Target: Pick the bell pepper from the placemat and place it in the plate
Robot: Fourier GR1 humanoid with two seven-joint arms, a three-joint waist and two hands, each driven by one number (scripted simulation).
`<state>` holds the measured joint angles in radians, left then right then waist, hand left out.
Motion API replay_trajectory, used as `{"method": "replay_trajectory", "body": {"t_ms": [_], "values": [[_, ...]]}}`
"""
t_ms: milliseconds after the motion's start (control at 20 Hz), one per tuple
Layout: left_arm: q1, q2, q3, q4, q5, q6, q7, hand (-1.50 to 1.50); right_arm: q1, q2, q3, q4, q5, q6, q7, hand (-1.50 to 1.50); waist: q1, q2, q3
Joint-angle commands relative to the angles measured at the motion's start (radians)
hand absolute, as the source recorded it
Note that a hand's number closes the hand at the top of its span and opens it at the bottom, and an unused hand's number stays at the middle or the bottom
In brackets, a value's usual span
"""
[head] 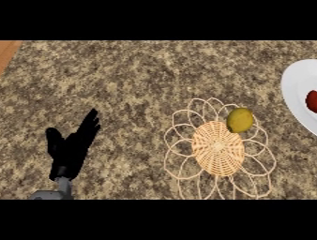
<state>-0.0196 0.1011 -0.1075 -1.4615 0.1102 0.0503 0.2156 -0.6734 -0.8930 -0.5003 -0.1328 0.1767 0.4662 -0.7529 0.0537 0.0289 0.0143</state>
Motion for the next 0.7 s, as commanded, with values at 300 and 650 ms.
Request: {"method": "replay_trajectory", "body": {"t_ms": [300,650], "values": [[0.041,-0.004,-0.003,-0.014,0.011,-0.004,0.016,0.00,0.159,-0.081,0.063,-0.073,0.042,0.252,-0.162,-1.50,-0.027,-0.009,0.000],[0.005,0.009,0.029,0.007,0.012,0.008,0.028,0.00,0.242,-0.074,0.098,-0.115,0.054,0.227,-0.237,-1.50,-0.039,-0.010,-0.001]]}}
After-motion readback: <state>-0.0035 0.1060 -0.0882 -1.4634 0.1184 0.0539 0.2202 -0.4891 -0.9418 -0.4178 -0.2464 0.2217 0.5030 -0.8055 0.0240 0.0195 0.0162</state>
